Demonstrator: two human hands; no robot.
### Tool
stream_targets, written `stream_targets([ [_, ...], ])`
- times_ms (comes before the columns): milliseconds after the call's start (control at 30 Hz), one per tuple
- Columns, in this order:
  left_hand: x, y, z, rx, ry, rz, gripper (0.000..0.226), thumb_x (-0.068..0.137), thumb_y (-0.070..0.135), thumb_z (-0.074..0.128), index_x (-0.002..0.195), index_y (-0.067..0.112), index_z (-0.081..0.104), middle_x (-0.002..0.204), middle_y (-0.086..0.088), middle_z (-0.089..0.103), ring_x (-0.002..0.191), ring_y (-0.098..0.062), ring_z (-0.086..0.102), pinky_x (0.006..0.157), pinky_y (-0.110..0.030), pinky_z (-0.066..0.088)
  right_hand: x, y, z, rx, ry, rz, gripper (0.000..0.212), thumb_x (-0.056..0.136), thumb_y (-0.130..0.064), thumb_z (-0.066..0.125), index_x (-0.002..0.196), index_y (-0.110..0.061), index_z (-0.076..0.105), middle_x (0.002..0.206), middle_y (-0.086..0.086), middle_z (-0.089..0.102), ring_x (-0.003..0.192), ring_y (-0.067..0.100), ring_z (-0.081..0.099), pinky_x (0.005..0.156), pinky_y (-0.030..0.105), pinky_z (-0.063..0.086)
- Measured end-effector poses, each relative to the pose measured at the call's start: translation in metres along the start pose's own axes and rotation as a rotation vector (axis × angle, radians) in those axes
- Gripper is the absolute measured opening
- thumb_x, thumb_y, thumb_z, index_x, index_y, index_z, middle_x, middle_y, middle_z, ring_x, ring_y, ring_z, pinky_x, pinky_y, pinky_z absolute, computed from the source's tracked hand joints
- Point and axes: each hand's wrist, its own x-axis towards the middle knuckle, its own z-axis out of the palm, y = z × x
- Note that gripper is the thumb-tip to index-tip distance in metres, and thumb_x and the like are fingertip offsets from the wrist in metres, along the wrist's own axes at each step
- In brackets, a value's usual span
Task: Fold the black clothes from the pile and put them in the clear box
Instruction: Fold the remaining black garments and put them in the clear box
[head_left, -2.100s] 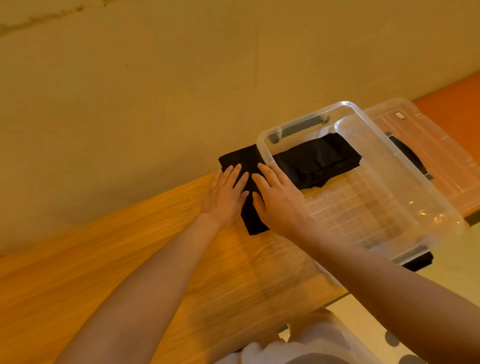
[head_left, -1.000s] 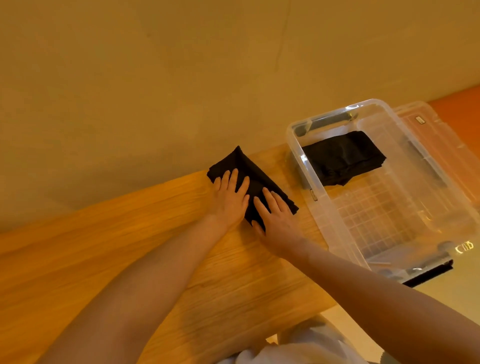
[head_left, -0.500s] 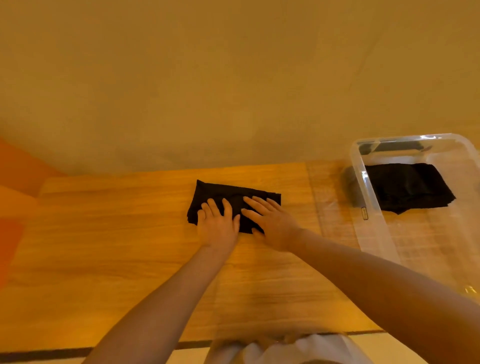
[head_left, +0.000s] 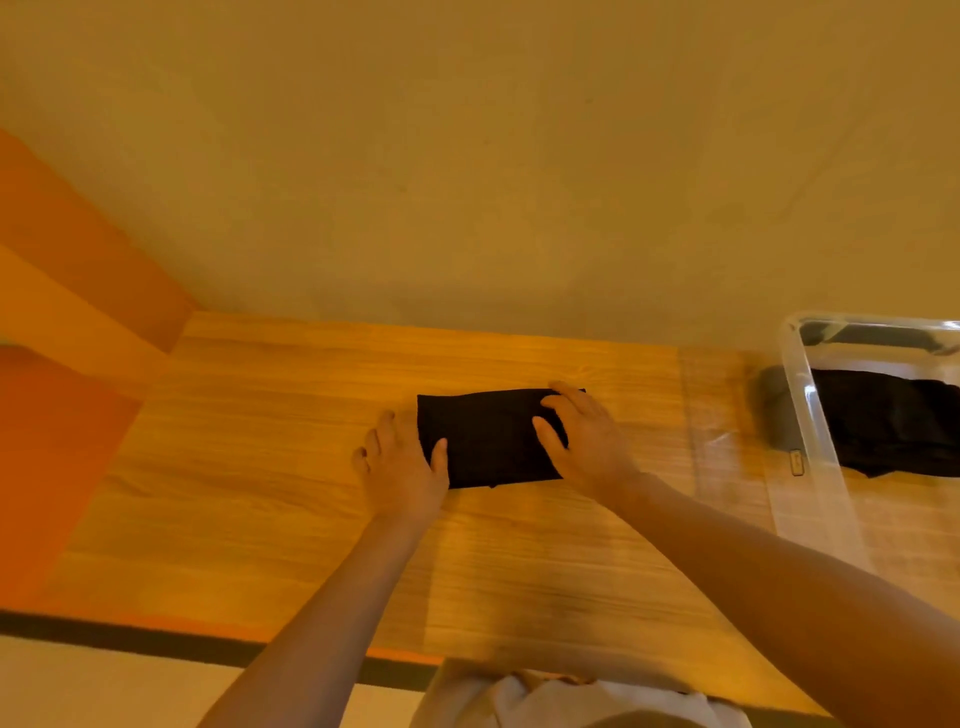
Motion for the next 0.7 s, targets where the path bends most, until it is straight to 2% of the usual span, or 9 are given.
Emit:
stream_targets([
  [100, 0.012, -0.013, -0.002, -0.239, -0.132, -0.183, 0.081, 0.088, 0.054, 0.057, 0.148, 0.009, 0.024, 0.15, -0.014, 0.032, 0.137, -0.033, 0.031, 0.11, -0.046, 0.027, 0.004, -0.003, 0.008, 0.032, 0.001, 0.26, 0.067, 0.095, -0.042, 0.052, 0.147, -0.009, 0.027, 0.158, 0.01, 0.017, 0.145, 0.027, 0.016, 0.117, 0.039, 0.023],
  [233, 0.026, -0.011, -0.002, -0.432, -0.22, -0.243, 0.083, 0.081, 0.046, 0.071, 0.144, 0.008, 0.031, 0.14, -0.012, 0.046, 0.128, -0.03, 0.044, 0.103, -0.045, 0.041, 0.011, -0.009, 0.013, 0.186, 0.022, 0.465, 0.083, 0.088, -0.04, 0.065, 0.147, -0.003, 0.02, 0.151, 0.014, 0.03, 0.139, 0.03, 0.029, 0.114, 0.039, 0.029],
  [300, 0.031, -0.005, -0.005, -0.574, -0.281, -0.29, 0.076, 0.082, 0.034, 0.074, 0.141, 0.007, 0.035, 0.135, -0.012, 0.051, 0.122, -0.029, 0.05, 0.094, -0.037, 0.047, 0.017, -0.01, 0.012, 0.218, 0.016, 0.534, 0.087, 0.085, -0.039, 0.069, 0.146, -0.002, 0.02, 0.148, 0.014, 0.033, 0.137, 0.031, 0.031, 0.112, 0.039, 0.031],
  [367, 0.035, 0.002, -0.007, -0.711, -0.351, -0.345, 0.069, 0.082, 0.023, 0.075, 0.138, 0.005, 0.039, 0.133, -0.013, 0.052, 0.119, -0.028, 0.053, 0.084, -0.031, 0.047, 0.026, -0.009, 0.011, 0.286, 0.014, 0.614, 0.089, 0.08, -0.036, 0.075, 0.144, -0.002, 0.024, 0.145, 0.015, 0.037, 0.134, 0.032, 0.036, 0.11, 0.042, 0.035],
  [433, 0.037, 0.008, -0.007, -0.784, -0.378, -0.379, 0.062, 0.081, 0.016, 0.075, 0.133, 0.004, 0.045, 0.131, -0.014, 0.054, 0.118, -0.029, 0.054, 0.08, -0.029, 0.045, 0.032, -0.007, 0.009, 0.372, -0.002, 0.714, 0.09, 0.075, -0.033, 0.081, 0.141, -0.002, 0.028, 0.14, 0.016, 0.041, 0.128, 0.033, 0.042, 0.104, 0.044, 0.042],
  [500, 0.039, 0.011, -0.008, -0.811, -0.405, -0.404, 0.056, 0.08, 0.013, 0.076, 0.129, 0.003, 0.05, 0.127, -0.015, 0.057, 0.115, -0.029, 0.056, 0.078, -0.029, 0.046, 0.035, -0.008, 0.005, 0.494, -0.026, 0.828, 0.087, 0.072, -0.03, 0.084, 0.137, -0.003, 0.032, 0.132, 0.015, 0.047, 0.121, 0.032, 0.048, 0.093, 0.039, 0.048],
  [567, 0.039, 0.013, -0.01, -0.859, -0.451, -0.454, 0.053, 0.079, 0.01, 0.076, 0.125, 0.001, 0.052, 0.123, -0.015, 0.058, 0.108, -0.028, 0.058, 0.073, -0.03, 0.048, 0.034, -0.01, 0.001, 0.61, -0.059, 0.902, 0.081, 0.072, -0.025, 0.084, 0.134, -0.003, 0.037, 0.127, 0.015, 0.051, 0.118, 0.032, 0.05, 0.082, 0.034, 0.046],
  [633, 0.036, 0.016, -0.014, -0.898, -0.493, -0.499, 0.053, 0.078, 0.008, 0.076, 0.124, -0.001, 0.051, 0.119, -0.015, 0.058, 0.097, -0.024, 0.056, 0.062, -0.027, 0.046, 0.032, -0.01, -0.003, 0.658, -0.101, 0.933, 0.075, 0.073, -0.022, 0.083, 0.132, -0.002, 0.041, 0.127, 0.016, 0.051, 0.12, 0.033, 0.049, 0.081, 0.035, 0.042],
  [700, 0.034, 0.016, -0.014, -0.91, -0.515, -0.513, 0.052, 0.079, 0.007, 0.074, 0.125, 0.0, 0.051, 0.117, -0.016, 0.058, 0.093, -0.023, 0.054, 0.061, -0.027, 0.046, 0.029, -0.01, -0.004, 0.699, -0.133, 0.957, 0.073, 0.074, -0.022, 0.083, 0.131, -0.002, 0.043, 0.13, 0.016, 0.05, 0.122, 0.033, 0.047, 0.083, 0.036, 0.041],
])
